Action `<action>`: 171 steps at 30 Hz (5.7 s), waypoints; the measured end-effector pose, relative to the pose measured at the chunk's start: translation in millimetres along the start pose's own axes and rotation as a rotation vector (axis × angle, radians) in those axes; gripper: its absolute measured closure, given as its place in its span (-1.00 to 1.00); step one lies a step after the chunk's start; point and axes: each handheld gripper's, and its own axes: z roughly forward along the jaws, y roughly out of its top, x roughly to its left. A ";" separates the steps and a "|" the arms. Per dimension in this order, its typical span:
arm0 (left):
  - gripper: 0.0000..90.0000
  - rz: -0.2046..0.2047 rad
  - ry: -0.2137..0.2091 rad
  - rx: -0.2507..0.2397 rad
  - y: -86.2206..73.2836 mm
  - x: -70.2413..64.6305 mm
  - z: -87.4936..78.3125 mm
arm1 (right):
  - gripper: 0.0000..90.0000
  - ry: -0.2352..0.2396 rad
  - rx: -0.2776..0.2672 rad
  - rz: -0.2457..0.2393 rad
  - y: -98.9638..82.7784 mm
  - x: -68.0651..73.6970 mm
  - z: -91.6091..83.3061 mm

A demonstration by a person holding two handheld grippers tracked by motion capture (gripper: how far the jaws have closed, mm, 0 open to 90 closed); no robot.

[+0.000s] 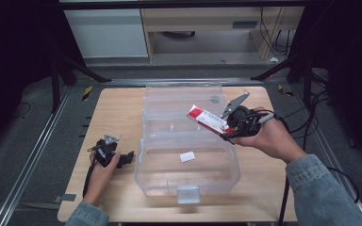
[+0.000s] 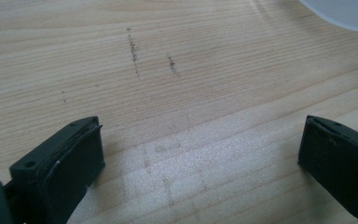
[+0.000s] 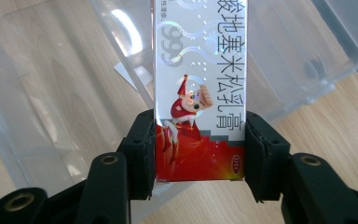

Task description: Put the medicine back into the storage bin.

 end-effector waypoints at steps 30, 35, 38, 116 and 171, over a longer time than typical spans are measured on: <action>-1.00 0.009 -0.009 0.000 0.7 -1.3 0.7 | 0.15 0.127 0.008 -0.213 48.4 55.1 33.4; -1.00 0.011 -0.011 0.000 0.9 -1.2 0.9 | 0.14 0.157 0.023 -0.248 55.4 66.0 41.3; -1.00 0.012 -0.011 0.000 0.9 -1.3 0.9 | 0.14 0.204 0.031 -0.279 57.2 76.8 51.4; -1.00 0.018 -0.018 -0.001 1.6 -1.1 1.6 | 0.14 0.319 0.182 -0.438 52.9 113.4 157.3; -1.00 0.020 -0.024 -0.002 1.5 -0.9 1.3 | 0.09 0.284 0.113 -0.318 45.2 103.3 139.7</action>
